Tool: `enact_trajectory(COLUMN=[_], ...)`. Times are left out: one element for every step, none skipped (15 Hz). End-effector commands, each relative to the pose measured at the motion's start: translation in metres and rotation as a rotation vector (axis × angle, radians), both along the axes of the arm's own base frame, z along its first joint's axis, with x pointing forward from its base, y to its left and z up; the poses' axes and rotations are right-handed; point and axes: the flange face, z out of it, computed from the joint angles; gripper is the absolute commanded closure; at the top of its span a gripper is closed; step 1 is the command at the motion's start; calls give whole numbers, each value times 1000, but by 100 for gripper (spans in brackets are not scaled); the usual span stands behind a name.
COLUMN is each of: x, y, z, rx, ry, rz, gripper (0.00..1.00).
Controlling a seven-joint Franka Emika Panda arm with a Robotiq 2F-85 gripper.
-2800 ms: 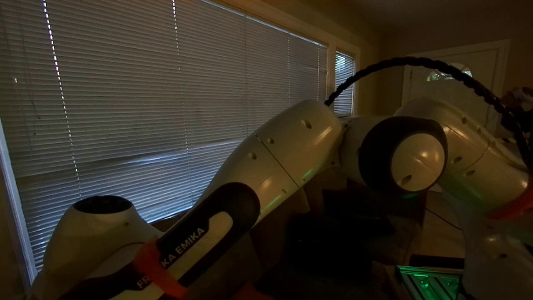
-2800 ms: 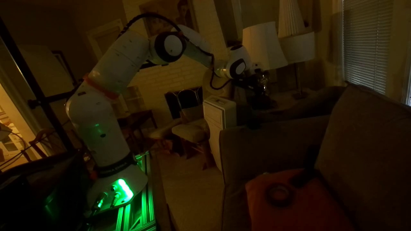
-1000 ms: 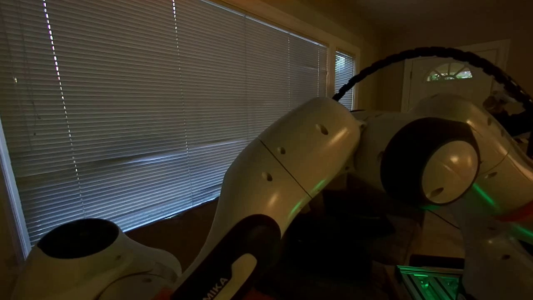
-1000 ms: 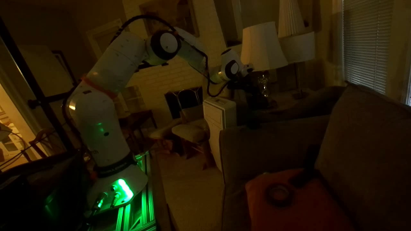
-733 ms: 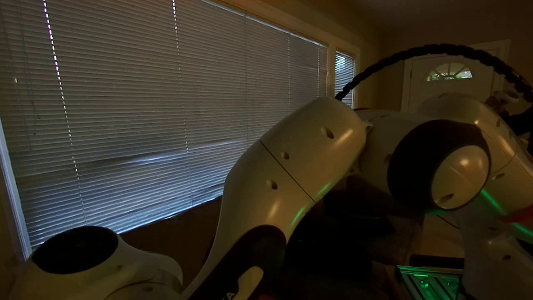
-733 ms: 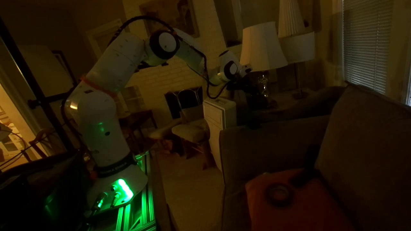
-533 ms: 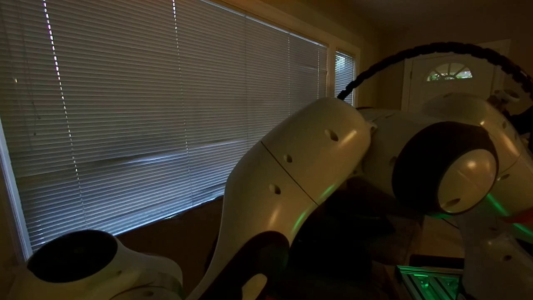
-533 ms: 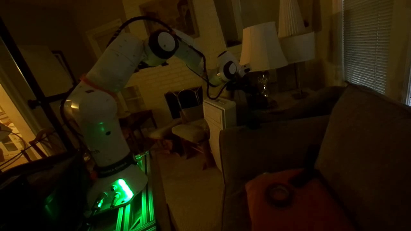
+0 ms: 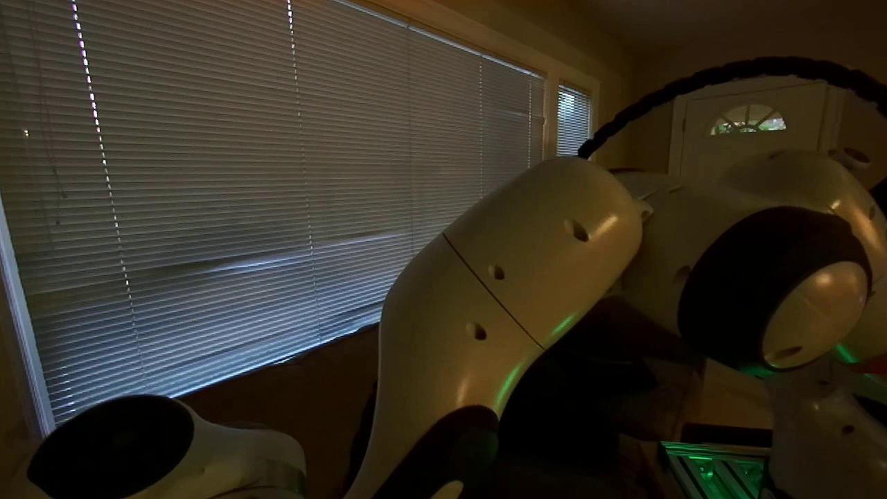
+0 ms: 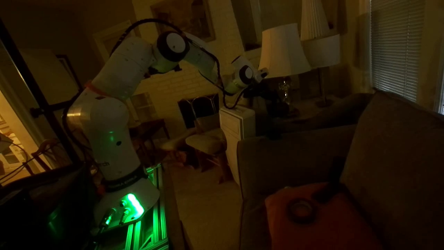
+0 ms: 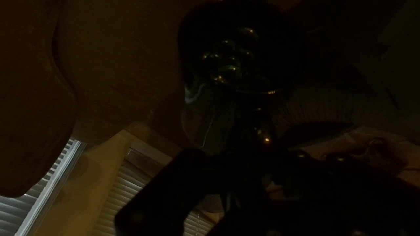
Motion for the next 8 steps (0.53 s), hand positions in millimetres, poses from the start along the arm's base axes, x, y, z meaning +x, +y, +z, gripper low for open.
enact_trajectory(x=[-12,-13,-15,-15,-16,-18,-18,-19], y=[1,1,1,1,1,0,-1,-2], z=[14,15,15,15,15,14,13,10], rx=[-15,-19,-21,-26,-30,-35,-40,-42], ry=[-33,-33,-35,-37,-37,-38,-36,-36], rz=[-16,-20,-25,-29,-35,-39,-42,-46], gripper=[98,98,98,98,98,98,98,98])
